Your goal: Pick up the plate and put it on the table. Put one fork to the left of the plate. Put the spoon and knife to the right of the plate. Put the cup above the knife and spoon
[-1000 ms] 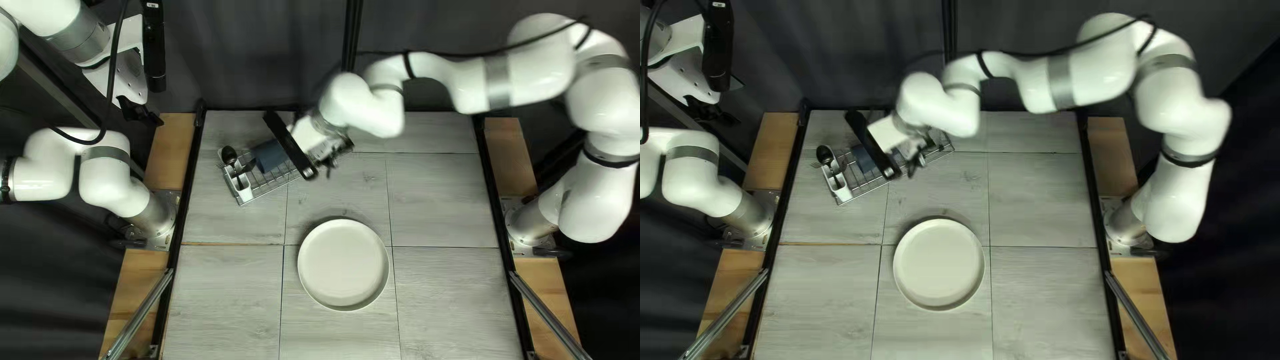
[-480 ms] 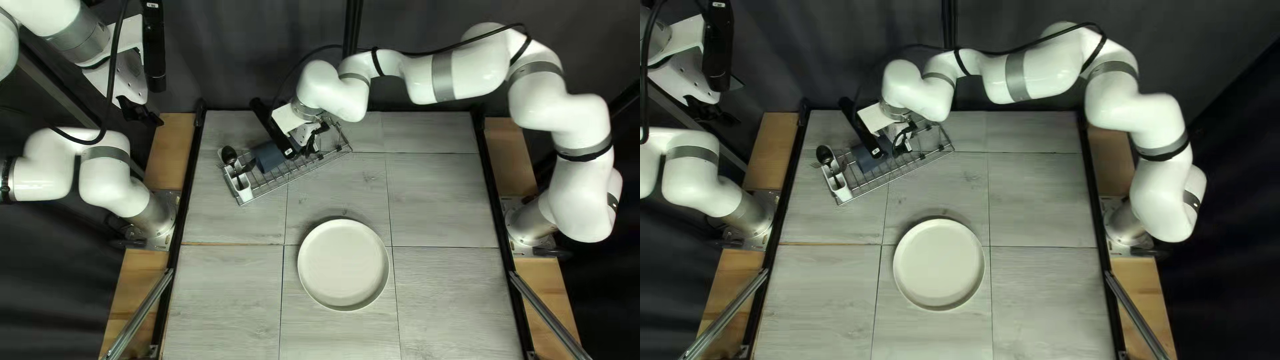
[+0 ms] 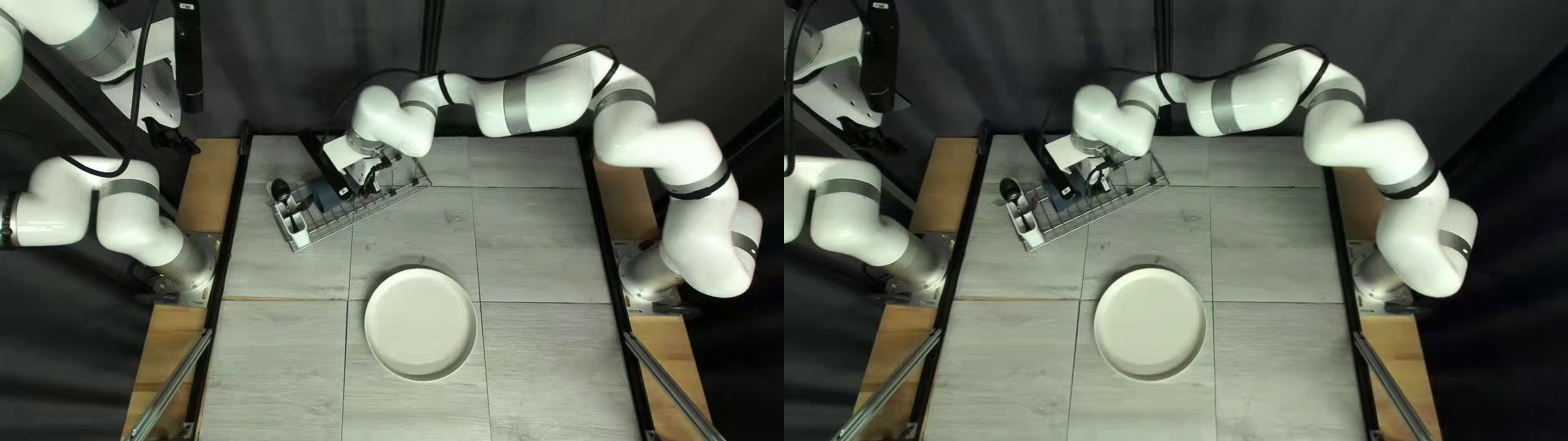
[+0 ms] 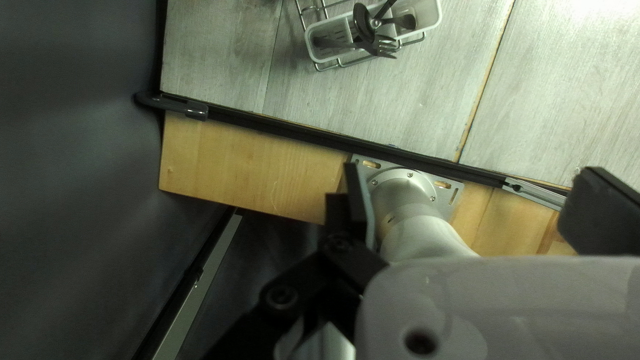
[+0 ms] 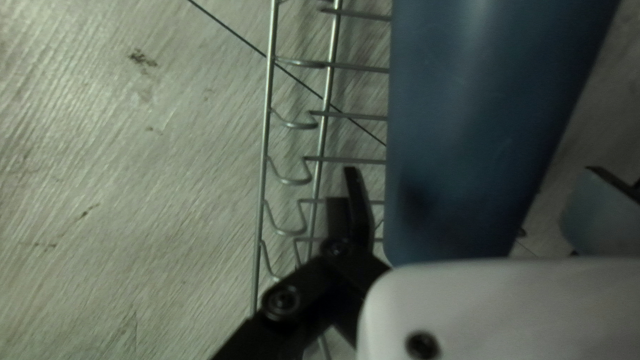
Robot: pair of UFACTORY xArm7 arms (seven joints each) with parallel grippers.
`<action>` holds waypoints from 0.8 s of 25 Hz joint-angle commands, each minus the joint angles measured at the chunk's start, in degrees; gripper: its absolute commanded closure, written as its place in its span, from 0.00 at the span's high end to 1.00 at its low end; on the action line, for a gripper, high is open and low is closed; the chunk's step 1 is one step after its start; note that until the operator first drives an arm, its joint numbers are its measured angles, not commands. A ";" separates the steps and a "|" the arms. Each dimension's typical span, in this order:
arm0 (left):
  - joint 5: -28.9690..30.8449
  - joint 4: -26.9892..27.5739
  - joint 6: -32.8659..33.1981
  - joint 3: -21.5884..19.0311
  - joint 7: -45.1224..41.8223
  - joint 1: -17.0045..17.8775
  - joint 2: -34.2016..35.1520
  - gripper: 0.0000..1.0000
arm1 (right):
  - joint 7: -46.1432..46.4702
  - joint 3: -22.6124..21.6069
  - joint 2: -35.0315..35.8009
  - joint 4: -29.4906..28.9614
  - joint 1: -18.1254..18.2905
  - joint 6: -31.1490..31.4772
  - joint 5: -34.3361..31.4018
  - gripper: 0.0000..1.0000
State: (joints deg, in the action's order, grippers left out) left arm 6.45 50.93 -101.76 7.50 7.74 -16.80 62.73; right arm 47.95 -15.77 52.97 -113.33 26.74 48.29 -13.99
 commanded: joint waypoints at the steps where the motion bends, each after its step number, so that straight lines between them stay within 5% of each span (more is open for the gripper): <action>1: 0.00 0.00 0.00 0.00 0.00 0.00 0.00 1.00 | 0.19 0.49 2.16 -2.97 -0.64 1.21 -0.36 1.00; 7: 0.00 0.00 0.00 0.00 0.00 0.00 0.00 1.00 | -0.39 1.21 4.28 -5.66 -1.70 2.36 -0.84 1.00; 8: 0.00 0.00 0.00 0.00 0.00 0.00 0.00 1.00 | -0.60 1.35 4.50 -6.16 -1.91 2.63 -0.90 0.77; 9: 0.00 0.00 0.00 0.00 0.00 0.00 0.00 1.00 | -0.86 1.45 4.37 -6.14 -2.07 2.63 -0.97 0.04; 14: 0.00 0.00 0.00 0.00 0.00 0.00 0.00 1.00 | -5.44 2.58 -3.32 2.23 -2.58 -0.76 -2.18 0.00; 20: 0.00 0.00 0.00 0.00 0.00 0.00 0.00 1.00 | -12.34 2.65 -20.00 19.24 -3.11 -4.54 -3.02 0.00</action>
State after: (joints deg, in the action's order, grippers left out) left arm 6.45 50.93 -101.76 7.50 7.74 -16.80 62.73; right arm 38.95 -13.19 40.53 -101.81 23.96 45.79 -16.52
